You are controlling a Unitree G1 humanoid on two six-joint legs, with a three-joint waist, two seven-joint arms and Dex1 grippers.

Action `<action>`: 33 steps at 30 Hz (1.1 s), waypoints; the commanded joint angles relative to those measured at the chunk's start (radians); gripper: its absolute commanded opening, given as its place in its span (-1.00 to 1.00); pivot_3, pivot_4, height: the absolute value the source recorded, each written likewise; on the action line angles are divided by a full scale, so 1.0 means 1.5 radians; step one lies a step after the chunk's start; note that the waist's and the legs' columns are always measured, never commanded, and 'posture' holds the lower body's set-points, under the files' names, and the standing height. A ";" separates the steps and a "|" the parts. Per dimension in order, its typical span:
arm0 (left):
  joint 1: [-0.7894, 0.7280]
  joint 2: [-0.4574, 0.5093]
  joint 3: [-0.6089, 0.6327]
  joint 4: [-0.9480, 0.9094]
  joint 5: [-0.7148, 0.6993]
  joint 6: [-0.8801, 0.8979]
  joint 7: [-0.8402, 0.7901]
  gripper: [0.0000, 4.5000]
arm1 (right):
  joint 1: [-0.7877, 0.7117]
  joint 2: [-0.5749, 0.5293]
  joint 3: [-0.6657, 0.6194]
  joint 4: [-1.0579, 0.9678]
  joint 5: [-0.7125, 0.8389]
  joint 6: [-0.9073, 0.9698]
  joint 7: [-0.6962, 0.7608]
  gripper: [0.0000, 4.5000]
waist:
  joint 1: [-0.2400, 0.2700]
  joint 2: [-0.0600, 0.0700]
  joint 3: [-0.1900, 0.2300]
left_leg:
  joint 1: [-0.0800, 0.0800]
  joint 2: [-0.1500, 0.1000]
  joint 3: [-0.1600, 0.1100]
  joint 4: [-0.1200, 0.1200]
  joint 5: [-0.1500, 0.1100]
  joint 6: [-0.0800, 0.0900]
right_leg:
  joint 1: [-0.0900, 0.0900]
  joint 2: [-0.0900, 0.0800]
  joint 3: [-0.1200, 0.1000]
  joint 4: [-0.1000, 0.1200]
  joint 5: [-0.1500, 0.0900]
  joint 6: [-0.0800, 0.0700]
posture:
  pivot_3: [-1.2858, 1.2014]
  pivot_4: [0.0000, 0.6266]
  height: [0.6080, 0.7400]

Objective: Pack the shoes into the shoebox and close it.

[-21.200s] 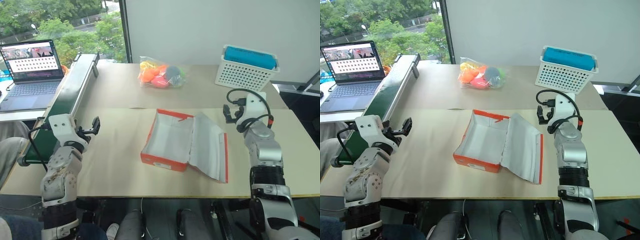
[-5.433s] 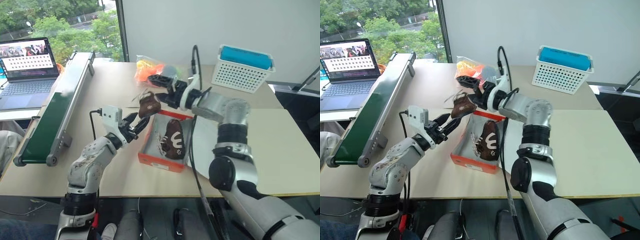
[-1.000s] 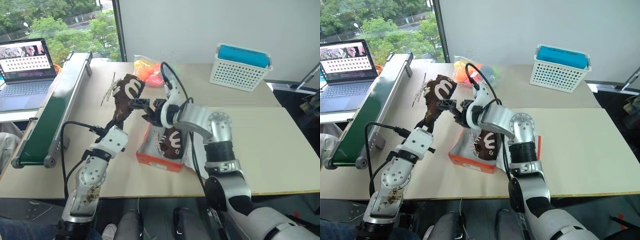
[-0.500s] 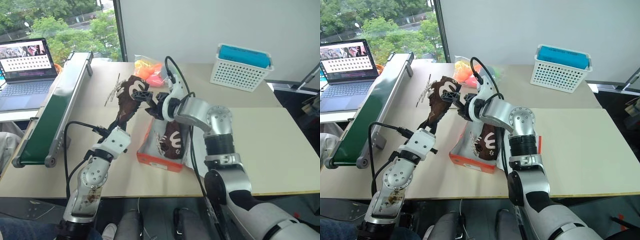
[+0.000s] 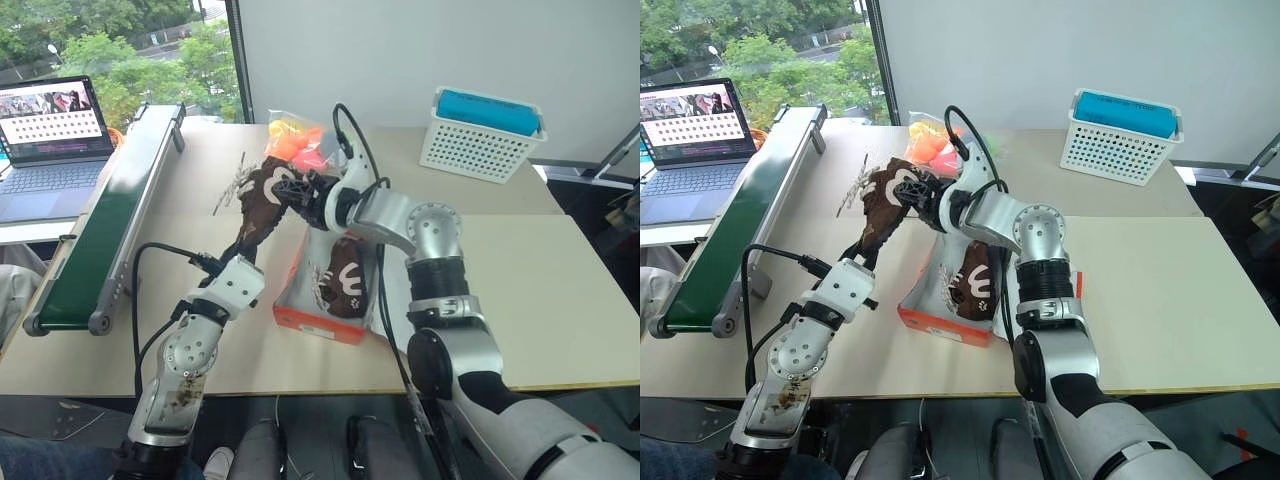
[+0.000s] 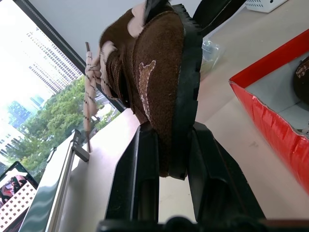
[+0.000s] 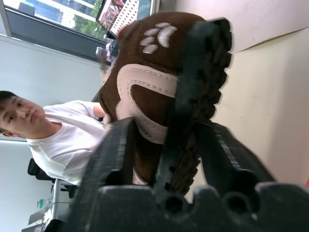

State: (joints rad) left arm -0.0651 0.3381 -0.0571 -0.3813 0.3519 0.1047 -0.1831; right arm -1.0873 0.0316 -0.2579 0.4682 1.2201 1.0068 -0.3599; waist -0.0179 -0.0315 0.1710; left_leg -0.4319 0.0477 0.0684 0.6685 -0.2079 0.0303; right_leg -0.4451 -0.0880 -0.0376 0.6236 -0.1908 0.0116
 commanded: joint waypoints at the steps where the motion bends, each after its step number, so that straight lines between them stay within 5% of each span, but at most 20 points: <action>1: -0.014 -0.002 -0.001 -0.035 -0.014 -0.032 -0.003 -0.78 | -0.001 0.015 -0.034 -0.040 0.001 -0.013 -0.016 -0.23 | 0.000 0.000 0.000 | 0.000 0.000 0.000 0.000 0.000 0.000 | 0.000 0.000 0.000 0.000 0.000 0.000 | 0.03 -0.52 1.00; 2: -0.013 -0.004 -0.001 -0.036 -0.019 -0.035 -0.005 -0.78 | 0.003 0.019 -0.041 -0.047 0.002 -0.016 -0.023 -0.23 | 0.000 0.000 0.000 | 0.000 0.000 0.000 0.000 0.000 0.000 | 0.000 0.000 0.000 0.000 0.000 0.000 | 0.03 -0.52 1.00; 10: -0.019 -0.017 0.001 -0.027 -0.071 -0.023 -0.029 0.57 | 0.022 0.020 -0.087 -0.082 -0.007 -0.038 -0.054 -0.25 | 0.002 0.000 0.000 | 0.000 0.000 0.000 0.000 0.000 0.000 | 0.000 0.000 0.000 0.000 0.000 0.000 | 0.03 -0.52 1.00; 16: -0.019 -0.063 0.088 -0.053 -0.232 0.064 -0.055 0.57 | -0.021 -0.095 -0.126 -0.052 -0.027 -0.016 -0.030 -0.25 | 0.004 0.000 0.000 | -0.001 -0.001 0.000 0.000 0.000 0.000 | 0.000 0.000 0.000 0.000 0.000 0.000 | 0.03 -0.52 1.00; 23: 0.013 -0.031 0.155 -0.054 -0.425 0.176 -0.164 0.57 | -0.048 -0.215 -0.080 -0.023 -0.035 0.181 0.028 -0.25 | -0.008 0.000 0.000 | -0.001 -0.001 0.000 0.000 0.000 0.001 | -0.001 0.000 0.000 0.000 0.000 0.000 | 0.03 -0.52 1.00; 28: 0.008 0.000 0.248 -0.036 -0.586 0.283 -0.198 0.57 | -0.016 -0.207 -0.096 -0.048 -0.019 0.299 0.010 -0.25 | -0.015 0.000 0.000 | -0.001 0.000 -0.001 0.000 0.000 0.001 | -0.001 0.002 0.000 0.000 0.000 0.000 | 0.03 -0.52 1.00; 33: 0.021 0.033 0.256 -0.024 -0.610 0.302 -0.210 0.57 | 0.031 -0.147 -0.115 -0.104 -0.021 0.360 -0.019 -0.25 | -0.014 0.000 0.000 | -0.001 0.000 -0.001 0.000 0.000 0.001 | -0.001 0.002 0.001 0.000 0.000 0.000 | 0.03 -0.52 1.00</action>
State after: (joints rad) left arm -0.0390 0.3755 0.3263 -0.4063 -0.5428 0.5519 -0.4847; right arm -1.0321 -0.1968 -0.4021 0.3830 1.1621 1.5241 -0.3843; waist -0.0389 -0.0311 0.1714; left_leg -0.4342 0.0473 0.0671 0.6689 -0.2080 0.0313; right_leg -0.4460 -0.0857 -0.0367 0.6232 -0.1911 0.0115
